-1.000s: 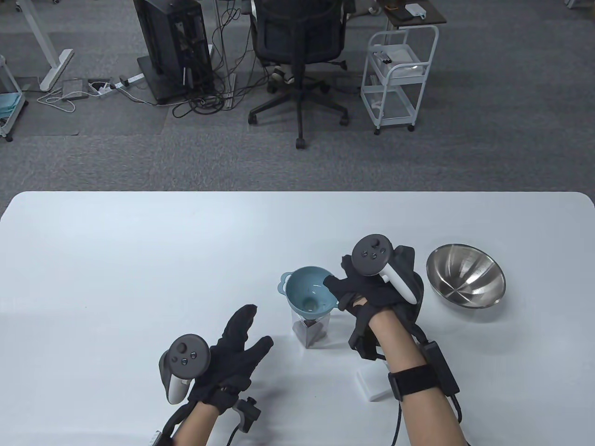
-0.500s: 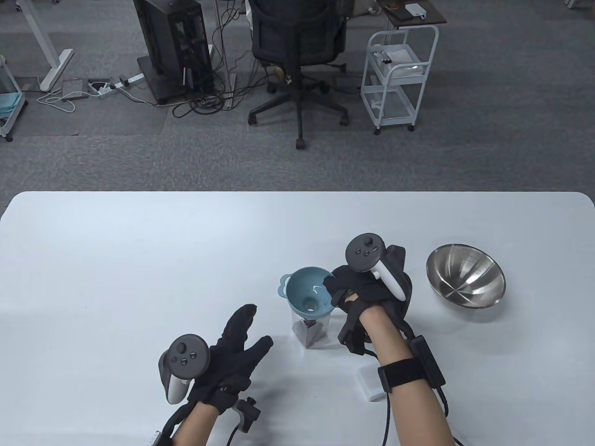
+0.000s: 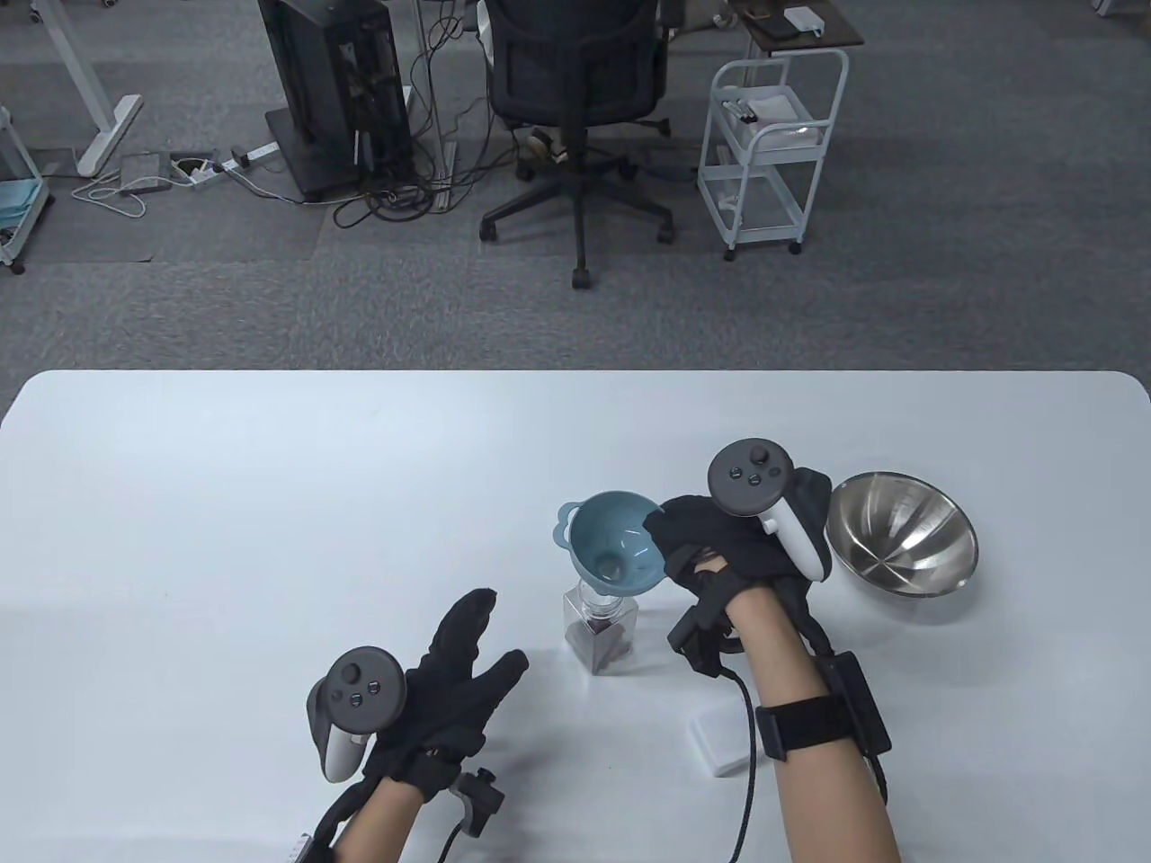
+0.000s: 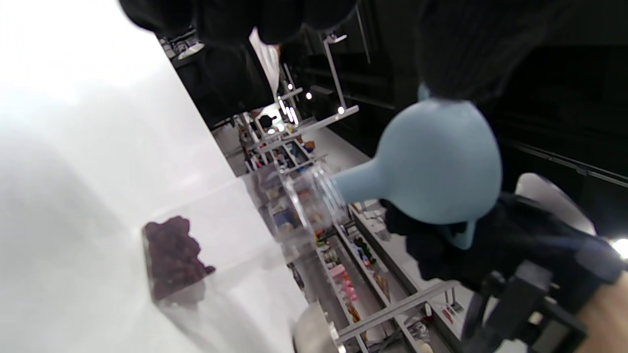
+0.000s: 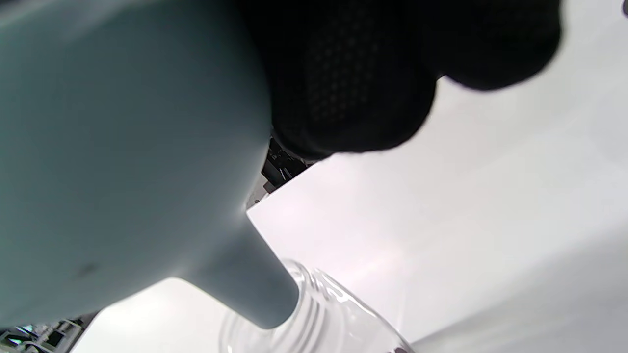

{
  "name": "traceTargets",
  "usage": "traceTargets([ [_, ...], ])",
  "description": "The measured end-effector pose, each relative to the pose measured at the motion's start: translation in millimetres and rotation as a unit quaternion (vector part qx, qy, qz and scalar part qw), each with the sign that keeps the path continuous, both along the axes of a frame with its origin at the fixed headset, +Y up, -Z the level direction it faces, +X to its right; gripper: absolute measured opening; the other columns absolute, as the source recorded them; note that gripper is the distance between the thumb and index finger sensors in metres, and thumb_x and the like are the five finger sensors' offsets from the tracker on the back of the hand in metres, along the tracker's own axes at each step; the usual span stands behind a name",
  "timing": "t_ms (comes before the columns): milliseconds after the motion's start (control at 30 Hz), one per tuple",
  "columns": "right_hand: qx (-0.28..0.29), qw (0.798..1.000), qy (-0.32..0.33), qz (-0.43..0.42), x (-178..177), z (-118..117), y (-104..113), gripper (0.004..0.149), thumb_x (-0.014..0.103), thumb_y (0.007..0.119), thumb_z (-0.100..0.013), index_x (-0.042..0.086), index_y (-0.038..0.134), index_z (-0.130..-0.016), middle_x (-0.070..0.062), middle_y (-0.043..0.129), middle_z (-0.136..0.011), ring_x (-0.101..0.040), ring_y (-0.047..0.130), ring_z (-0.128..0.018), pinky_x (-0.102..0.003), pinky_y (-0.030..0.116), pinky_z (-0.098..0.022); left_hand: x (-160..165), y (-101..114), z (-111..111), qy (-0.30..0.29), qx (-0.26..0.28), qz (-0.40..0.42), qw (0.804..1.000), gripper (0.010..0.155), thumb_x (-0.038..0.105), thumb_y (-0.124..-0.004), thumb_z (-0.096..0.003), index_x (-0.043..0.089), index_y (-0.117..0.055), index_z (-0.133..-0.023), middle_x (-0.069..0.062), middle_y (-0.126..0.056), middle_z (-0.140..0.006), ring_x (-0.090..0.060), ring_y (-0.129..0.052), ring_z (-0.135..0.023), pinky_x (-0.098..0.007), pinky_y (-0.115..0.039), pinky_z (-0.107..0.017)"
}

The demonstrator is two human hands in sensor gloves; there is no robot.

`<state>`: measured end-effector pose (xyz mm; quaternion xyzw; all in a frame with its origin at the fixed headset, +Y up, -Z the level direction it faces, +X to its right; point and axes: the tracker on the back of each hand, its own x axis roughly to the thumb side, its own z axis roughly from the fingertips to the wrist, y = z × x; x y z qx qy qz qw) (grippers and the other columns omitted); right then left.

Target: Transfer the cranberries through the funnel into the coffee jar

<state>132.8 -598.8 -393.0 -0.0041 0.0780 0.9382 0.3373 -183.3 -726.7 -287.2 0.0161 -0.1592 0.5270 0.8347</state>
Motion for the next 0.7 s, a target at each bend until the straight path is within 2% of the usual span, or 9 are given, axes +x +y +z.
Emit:
traceTargets([
  [167,0.024,0.998,-0.008,-0.063,23.7,6.8,17.3,0.047,0.038,0.079,-0.048,0.004,0.086,-0.081,-0.012,0.104,-0.06,-0.024,0.101,-0.032,-0.033,0.086,-0.021,0.1,-0.3,0.1,0.0,-0.001,-0.001,1.0,0.085,0.057,-0.076,-0.0513,0.011,-0.039,-0.113,-0.021,-0.043,-0.118,-0.051,-0.055,-0.109,-0.063,-0.057,-0.075],
  [300,0.086,0.992,-0.032,-0.089,49.2,14.4,30.4,0.048,0.039,0.078,-0.049,0.004,0.086,-0.081,-0.012,0.104,-0.059,-0.023,0.101,-0.029,-0.032,0.085,-0.019,0.0,-0.4,0.0,0.001,-0.002,-0.002,1.0,0.085,0.057,-0.076,-0.0513,0.011,-0.039,-0.114,-0.021,-0.042,-0.118,-0.051,-0.055,-0.109,-0.063,-0.057,-0.075],
  [500,0.188,0.972,-0.136,-0.033,89.8,26.4,37.7,0.048,0.038,0.078,-0.049,0.004,0.085,-0.082,-0.013,0.104,-0.057,-0.023,0.099,-0.027,-0.032,0.084,-0.017,-0.6,-0.3,-0.1,0.003,-0.003,-0.003,1.0,0.085,0.057,-0.076,-0.0512,0.011,-0.039,-0.113,-0.022,-0.042,-0.118,-0.051,-0.055,-0.109,-0.063,-0.056,-0.075],
  [700,0.23,0.946,-0.228,0.022,120.7,28.7,25.7,0.049,0.037,0.076,-0.049,0.004,0.081,-0.085,-0.014,0.101,-0.06,-0.024,0.096,-0.029,-0.032,0.082,-0.019,-1.1,0.0,-0.3,0.005,-0.004,-0.006,1.0,0.085,0.057,-0.076,-0.0512,0.011,-0.039,-0.114,-0.022,-0.042,-0.118,-0.051,-0.055,-0.109,-0.063,-0.057,-0.075],
])
